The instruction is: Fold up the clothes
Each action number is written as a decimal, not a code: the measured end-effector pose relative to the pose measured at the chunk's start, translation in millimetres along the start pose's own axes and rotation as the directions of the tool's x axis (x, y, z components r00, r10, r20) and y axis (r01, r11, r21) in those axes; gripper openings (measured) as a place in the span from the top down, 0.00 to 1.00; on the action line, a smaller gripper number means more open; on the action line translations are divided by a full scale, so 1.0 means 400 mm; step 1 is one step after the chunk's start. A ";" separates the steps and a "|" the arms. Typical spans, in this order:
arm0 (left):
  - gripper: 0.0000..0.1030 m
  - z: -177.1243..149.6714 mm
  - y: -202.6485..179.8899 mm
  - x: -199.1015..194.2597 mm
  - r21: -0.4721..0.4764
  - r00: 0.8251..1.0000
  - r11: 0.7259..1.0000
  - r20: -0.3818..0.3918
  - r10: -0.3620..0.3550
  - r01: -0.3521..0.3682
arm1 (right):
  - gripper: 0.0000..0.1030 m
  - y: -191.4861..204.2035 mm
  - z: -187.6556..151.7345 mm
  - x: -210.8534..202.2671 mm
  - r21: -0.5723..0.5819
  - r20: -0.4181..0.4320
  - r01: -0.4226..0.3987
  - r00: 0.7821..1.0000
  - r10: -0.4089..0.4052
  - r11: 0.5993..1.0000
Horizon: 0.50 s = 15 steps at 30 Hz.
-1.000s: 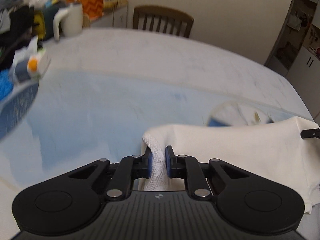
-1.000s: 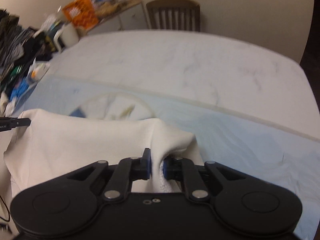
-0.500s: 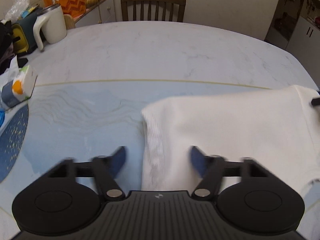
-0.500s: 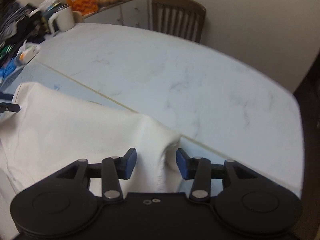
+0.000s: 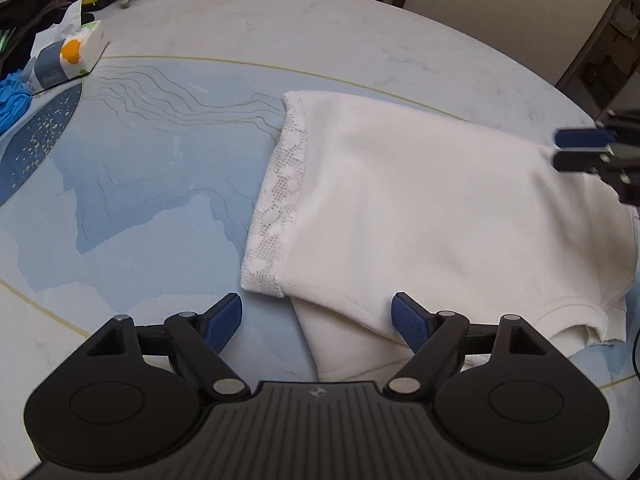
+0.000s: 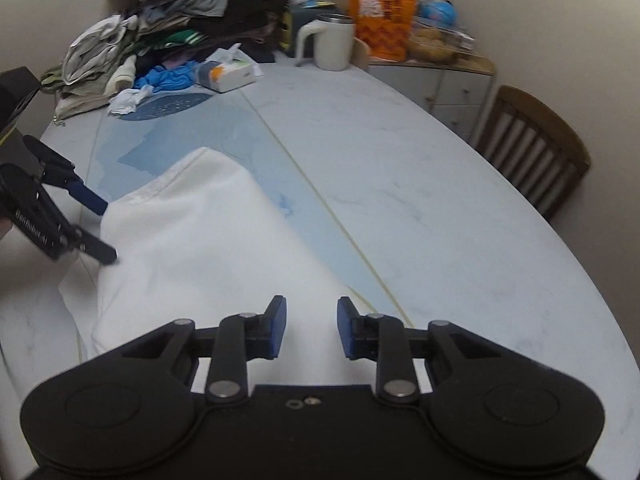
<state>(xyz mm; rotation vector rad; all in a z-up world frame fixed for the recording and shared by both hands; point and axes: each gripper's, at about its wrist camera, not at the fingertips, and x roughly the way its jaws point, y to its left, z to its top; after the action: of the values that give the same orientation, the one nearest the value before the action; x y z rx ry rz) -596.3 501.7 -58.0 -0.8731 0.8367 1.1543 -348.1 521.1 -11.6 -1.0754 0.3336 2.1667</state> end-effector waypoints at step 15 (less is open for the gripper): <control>0.15 0.024 -0.061 0.053 -0.023 1.000 1.000 0.010 0.013 -0.013 | 0.00 0.022 -0.049 0.121 -0.082 -0.082 -0.016 0.997 0.010 0.996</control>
<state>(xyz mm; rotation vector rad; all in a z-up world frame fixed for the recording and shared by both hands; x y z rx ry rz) -567.2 514.4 -69.4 -0.8814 0.8231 1.1808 -363.0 527.5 -62.0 -1.2133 0.2907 2.1686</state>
